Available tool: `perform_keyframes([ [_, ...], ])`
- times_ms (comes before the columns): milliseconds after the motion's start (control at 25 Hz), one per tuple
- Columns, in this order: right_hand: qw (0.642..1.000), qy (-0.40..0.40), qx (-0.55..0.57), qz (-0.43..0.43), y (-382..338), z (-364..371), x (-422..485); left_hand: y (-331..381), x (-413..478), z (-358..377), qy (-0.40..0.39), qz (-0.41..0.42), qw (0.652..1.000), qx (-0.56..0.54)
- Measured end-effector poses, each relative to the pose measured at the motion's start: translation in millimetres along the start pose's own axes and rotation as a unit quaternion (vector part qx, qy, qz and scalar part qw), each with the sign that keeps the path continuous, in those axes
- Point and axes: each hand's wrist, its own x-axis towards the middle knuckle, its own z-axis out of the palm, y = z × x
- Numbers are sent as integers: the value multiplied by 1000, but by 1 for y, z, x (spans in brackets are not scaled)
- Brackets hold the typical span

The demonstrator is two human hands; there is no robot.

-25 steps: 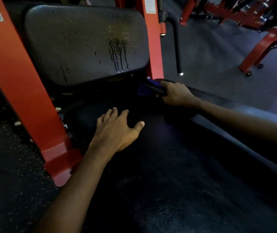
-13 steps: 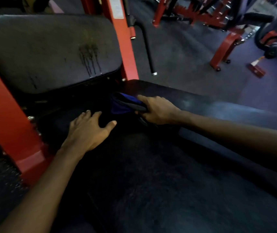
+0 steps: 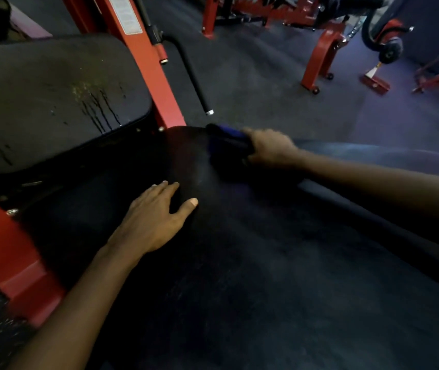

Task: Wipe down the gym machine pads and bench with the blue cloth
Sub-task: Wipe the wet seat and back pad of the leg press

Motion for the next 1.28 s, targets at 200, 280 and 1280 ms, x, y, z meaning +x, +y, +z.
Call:
perform_keyframes([
  [200, 1000, 17, 0, 15, 3, 0, 8, -5, 2, 0, -6, 11, 1000, 17],
  [280, 998, 7, -6, -55, -18, 4, -21, -4, 2, -1, -5, 10, 1000, 27],
  [1280, 997, -21, 32, -65, -16, -15, -67, 2, -10, -4, 41, 21, 999, -12],
])
